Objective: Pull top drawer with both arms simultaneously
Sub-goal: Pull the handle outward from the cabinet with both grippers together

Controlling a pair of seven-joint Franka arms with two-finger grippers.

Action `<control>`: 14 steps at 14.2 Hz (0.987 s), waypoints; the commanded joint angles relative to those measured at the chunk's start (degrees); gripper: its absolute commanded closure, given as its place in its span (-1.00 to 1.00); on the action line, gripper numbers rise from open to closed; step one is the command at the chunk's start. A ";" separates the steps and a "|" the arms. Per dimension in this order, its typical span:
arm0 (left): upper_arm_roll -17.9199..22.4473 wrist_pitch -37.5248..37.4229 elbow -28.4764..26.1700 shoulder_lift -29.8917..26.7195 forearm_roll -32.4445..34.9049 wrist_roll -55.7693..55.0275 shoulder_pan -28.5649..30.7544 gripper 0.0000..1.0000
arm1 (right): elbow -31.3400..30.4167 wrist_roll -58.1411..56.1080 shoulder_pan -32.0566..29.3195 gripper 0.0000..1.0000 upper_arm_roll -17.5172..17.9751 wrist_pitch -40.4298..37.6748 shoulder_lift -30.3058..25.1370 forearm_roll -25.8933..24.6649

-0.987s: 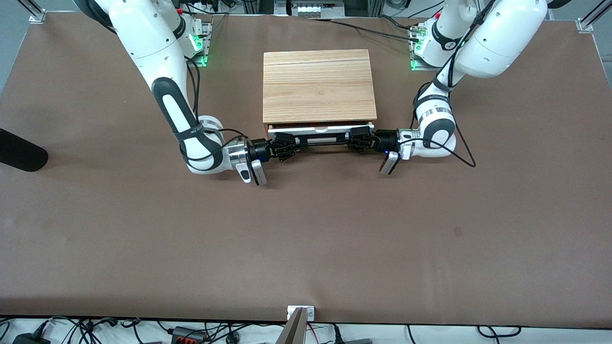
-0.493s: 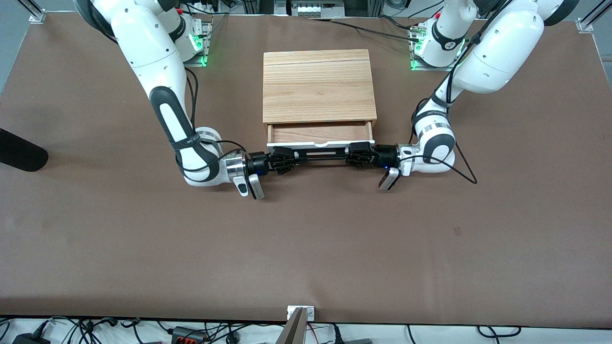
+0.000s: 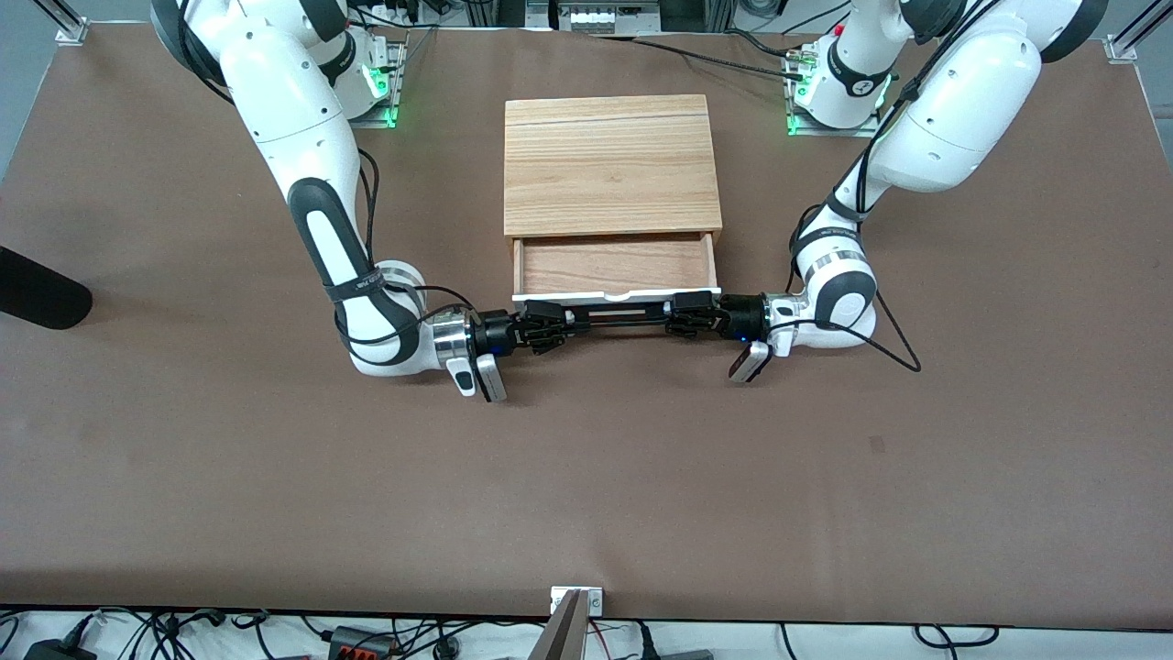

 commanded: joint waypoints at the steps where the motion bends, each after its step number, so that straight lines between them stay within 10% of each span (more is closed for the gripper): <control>1: 0.57 0.54 1.45 1.23 -0.77 1.23 -0.03 0.31 | 2.53 -2.61 -0.47 0.18 -0.44 1.28 2.18 0.02; 2: 0.57 0.62 1.36 1.14 -0.68 0.88 -0.29 -0.55 | 2.35 -2.52 -0.47 -0.99 -0.44 1.28 2.18 -0.06; 3: 0.57 0.54 1.19 1.05 -0.68 1.57 -0.20 -1.00 | 2.53 -2.43 -0.47 -1.00 -0.87 1.28 2.09 -0.07; 14: 0.74 0.27 1.27 -3.51 4.14 -13.41 1.11 -1.00 | 3.40 -0.24 -0.30 -1.00 -1.23 1.28 0.77 -0.68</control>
